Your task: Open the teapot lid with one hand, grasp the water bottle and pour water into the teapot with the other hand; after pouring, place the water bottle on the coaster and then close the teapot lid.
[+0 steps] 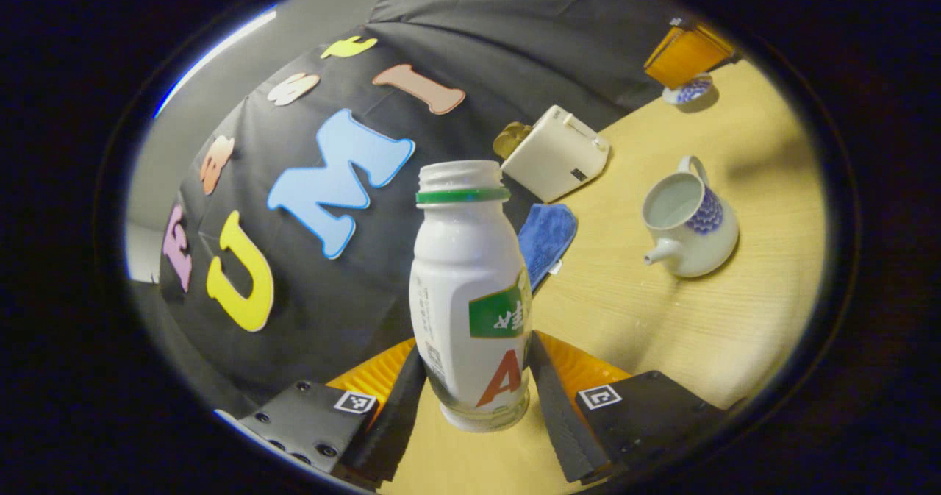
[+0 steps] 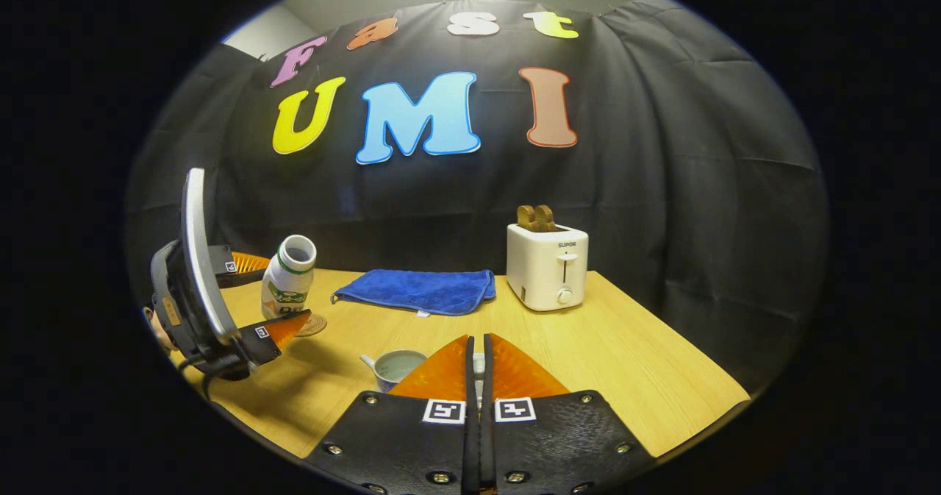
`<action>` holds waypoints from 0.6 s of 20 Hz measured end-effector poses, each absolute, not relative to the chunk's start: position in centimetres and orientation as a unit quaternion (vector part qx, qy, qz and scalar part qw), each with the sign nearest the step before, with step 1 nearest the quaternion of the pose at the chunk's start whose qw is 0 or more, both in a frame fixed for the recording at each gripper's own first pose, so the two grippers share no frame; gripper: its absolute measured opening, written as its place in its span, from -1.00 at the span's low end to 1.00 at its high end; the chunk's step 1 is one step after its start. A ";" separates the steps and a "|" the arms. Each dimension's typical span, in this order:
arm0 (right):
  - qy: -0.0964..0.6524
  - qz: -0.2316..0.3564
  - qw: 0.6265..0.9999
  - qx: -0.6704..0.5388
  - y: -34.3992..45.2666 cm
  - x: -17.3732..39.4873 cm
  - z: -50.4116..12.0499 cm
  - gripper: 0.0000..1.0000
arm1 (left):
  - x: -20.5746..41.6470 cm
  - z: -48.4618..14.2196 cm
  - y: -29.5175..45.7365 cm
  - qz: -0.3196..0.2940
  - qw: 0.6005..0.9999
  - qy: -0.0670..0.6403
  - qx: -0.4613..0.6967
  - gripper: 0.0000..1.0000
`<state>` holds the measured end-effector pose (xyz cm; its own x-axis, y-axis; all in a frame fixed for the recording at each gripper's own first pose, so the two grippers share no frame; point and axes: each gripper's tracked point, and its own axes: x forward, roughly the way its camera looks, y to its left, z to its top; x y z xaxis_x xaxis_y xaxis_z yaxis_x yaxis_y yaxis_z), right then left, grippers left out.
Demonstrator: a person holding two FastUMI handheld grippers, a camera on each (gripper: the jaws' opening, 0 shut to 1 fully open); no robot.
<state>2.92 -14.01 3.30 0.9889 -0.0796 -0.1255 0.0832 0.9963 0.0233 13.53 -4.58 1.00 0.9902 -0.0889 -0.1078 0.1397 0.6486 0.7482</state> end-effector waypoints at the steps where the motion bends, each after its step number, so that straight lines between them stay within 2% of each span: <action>1: 0.063 -0.037 0.997 0.013 -13.5 3.3 3.3 -0.99 | 13.3 0.9 -3.8 -0.062 0.915 0.037 0.396 0.83; 11: 0.074 -0.007 0.997 0.009 -8.8 6.9 2.5 -0.99 | 12.0 -0.9 4.0 -0.027 0.967 0.078 0.241 0.82; 12: 0.075 -0.006 0.997 0.012 -8.6 7.2 2.4 -0.99 | 12.3 -1.2 4.8 -0.024 0.970 0.080 0.230 0.56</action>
